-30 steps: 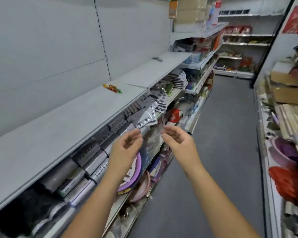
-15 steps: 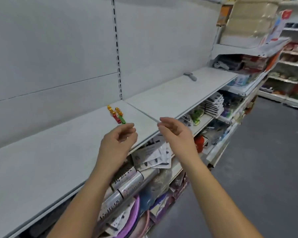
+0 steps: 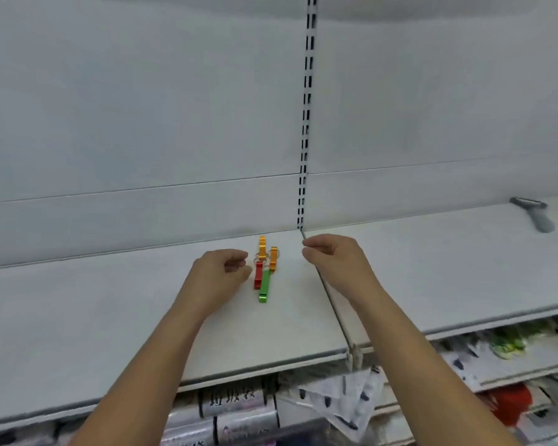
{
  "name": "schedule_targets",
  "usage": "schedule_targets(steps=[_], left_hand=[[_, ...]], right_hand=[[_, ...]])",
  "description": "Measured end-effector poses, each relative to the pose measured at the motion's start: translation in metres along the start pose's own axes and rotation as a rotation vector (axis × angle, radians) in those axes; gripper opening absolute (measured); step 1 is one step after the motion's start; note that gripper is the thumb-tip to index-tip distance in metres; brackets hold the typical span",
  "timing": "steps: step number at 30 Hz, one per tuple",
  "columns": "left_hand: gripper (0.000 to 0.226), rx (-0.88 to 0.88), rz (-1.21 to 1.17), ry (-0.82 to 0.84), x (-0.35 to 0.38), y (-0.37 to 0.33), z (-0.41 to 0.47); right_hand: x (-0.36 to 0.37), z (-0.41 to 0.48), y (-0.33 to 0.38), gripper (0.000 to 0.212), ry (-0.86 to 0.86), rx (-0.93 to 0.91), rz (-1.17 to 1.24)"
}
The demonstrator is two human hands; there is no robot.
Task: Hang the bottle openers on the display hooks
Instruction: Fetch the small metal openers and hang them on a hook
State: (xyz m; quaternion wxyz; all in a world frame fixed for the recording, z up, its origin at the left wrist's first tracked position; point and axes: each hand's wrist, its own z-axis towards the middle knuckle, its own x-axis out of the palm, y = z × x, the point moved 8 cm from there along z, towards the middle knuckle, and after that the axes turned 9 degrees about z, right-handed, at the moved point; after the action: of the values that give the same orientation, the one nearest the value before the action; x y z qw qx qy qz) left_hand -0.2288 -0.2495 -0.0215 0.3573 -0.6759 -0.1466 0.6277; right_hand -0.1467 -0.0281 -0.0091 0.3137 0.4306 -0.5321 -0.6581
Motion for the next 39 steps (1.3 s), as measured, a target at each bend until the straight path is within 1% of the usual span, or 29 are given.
schedule_targets(steps=[3, 7, 9, 11, 13, 15, 17, 19, 21, 25, 28, 32, 35, 39], left_hand=[[0.033, -0.031, 0.085, -0.021, 0.002, 0.0, 0.011], [0.032, -0.052, 0.207, -0.005, 0.006, -0.003, 0.026], [0.032, -0.076, 0.266, 0.012, 0.01, -0.004, 0.032], [0.031, -0.083, 0.308, 0.021, 0.015, -0.009, 0.034], [0.031, -0.073, 0.343, 0.022, 0.02, -0.012, 0.034], [0.03, -0.061, 0.333, 0.029, 0.022, -0.012, 0.036], [0.024, -0.078, 0.278, 0.071, 0.022, -0.008, 0.039], [0.012, -0.096, 0.243, 0.112, 0.02, -0.003, 0.043], [0.003, -0.094, 0.257, 0.146, 0.017, 0.001, 0.045], [0.005, -0.095, 0.246, 0.166, 0.015, 0.007, 0.046], [0.015, -0.079, 0.255, 0.141, 0.016, 0.004, 0.047], [0.027, -0.025, 0.315, 0.099, 0.019, -0.005, 0.047], [0.022, -0.012, 0.315, 0.104, 0.02, -0.006, 0.047], [0.015, -0.056, 0.181, 0.157, 0.017, 0.001, 0.046]], right_hand=[[0.013, 0.022, 0.003, 0.026, 0.1, -0.002, -0.153], [0.025, 0.048, -0.001, 0.027, 0.138, 0.016, -0.324], [0.037, 0.057, -0.008, 0.038, 0.186, 0.031, -0.465], [0.047, 0.063, -0.012, 0.046, 0.187, 0.03, -0.624], [0.052, 0.065, -0.01, 0.043, 0.156, 0.002, -0.725], [0.057, 0.066, -0.006, 0.028, 0.152, -0.011, -0.746], [0.06, 0.066, -0.006, 0.016, 0.159, -0.014, -0.721], [0.061, 0.067, -0.007, 0.011, 0.16, -0.017, -0.681], [0.06, 0.07, -0.01, 0.007, 0.157, -0.019, -0.59], [0.052, 0.073, -0.008, 0.004, 0.125, -0.019, -0.381], [0.046, 0.071, -0.006, 0.004, 0.091, -0.007, -0.226], [0.045, 0.069, -0.005, 0.007, 0.099, 0.01, -0.035], [0.044, 0.069, -0.002, 0.015, 0.107, 0.012, 0.058], [0.046, 0.066, 0.002, 0.03, 0.141, 0.013, 0.188]])
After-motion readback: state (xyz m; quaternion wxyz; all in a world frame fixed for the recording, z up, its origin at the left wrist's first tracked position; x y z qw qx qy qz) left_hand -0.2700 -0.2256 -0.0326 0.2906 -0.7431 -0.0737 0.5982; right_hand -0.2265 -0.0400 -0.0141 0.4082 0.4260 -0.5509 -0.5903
